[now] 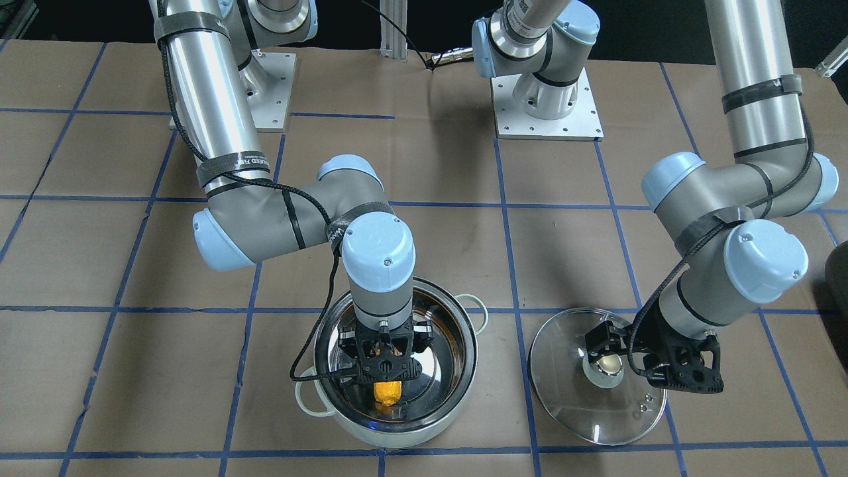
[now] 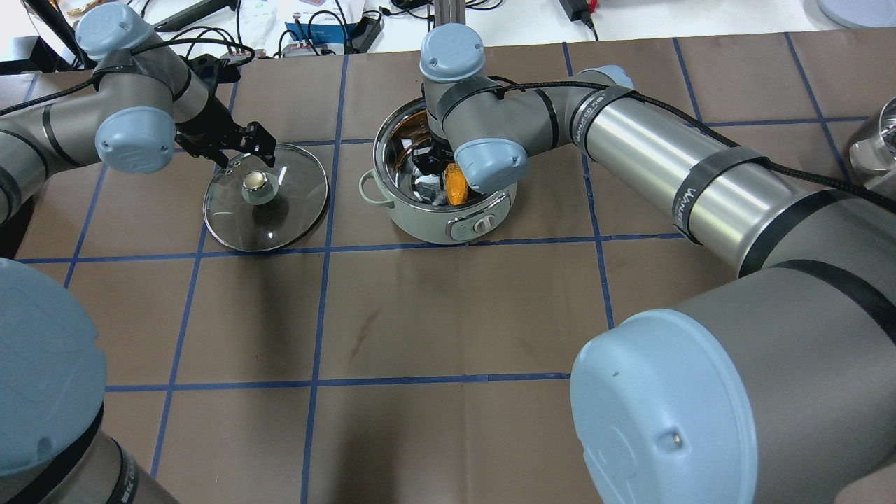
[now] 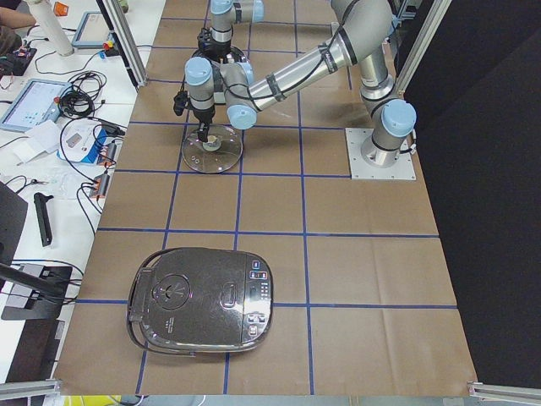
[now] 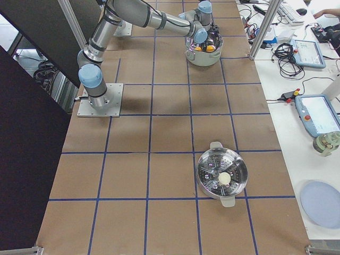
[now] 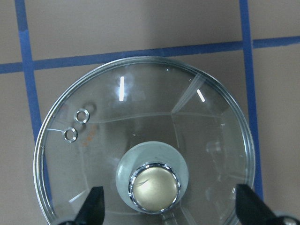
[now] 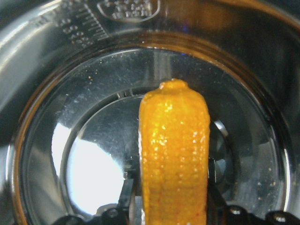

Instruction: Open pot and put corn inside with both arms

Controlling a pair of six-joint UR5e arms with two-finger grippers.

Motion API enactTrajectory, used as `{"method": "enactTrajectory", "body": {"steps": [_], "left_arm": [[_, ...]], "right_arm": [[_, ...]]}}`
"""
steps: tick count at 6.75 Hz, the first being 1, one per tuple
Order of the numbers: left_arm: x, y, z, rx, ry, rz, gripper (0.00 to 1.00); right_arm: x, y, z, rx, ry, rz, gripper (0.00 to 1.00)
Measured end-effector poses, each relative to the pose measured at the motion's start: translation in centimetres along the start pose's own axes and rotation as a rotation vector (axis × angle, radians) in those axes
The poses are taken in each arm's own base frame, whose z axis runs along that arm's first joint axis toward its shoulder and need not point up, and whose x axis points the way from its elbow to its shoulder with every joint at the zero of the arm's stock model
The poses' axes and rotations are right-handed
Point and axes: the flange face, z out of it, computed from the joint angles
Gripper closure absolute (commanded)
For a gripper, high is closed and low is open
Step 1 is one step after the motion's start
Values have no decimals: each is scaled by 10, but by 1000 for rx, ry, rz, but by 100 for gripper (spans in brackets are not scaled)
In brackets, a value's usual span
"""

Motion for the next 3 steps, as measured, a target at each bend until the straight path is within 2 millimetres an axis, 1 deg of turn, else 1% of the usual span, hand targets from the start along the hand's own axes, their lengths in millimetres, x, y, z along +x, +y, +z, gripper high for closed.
{"method": "enactTrajectory", "body": {"steps": [1, 2, 3], "left_arm": [[13, 4, -23, -11, -2, 12, 0], [26, 14, -52, -27, -11, 20, 0], [35, 25, -87, -45, -25, 13, 0]], "right_arm": [[0, -1, -9, 10, -3, 0, 0], [2, -2, -33, 37, -12, 1, 0], [6, 0, -67, 63, -20, 4, 0]]}}
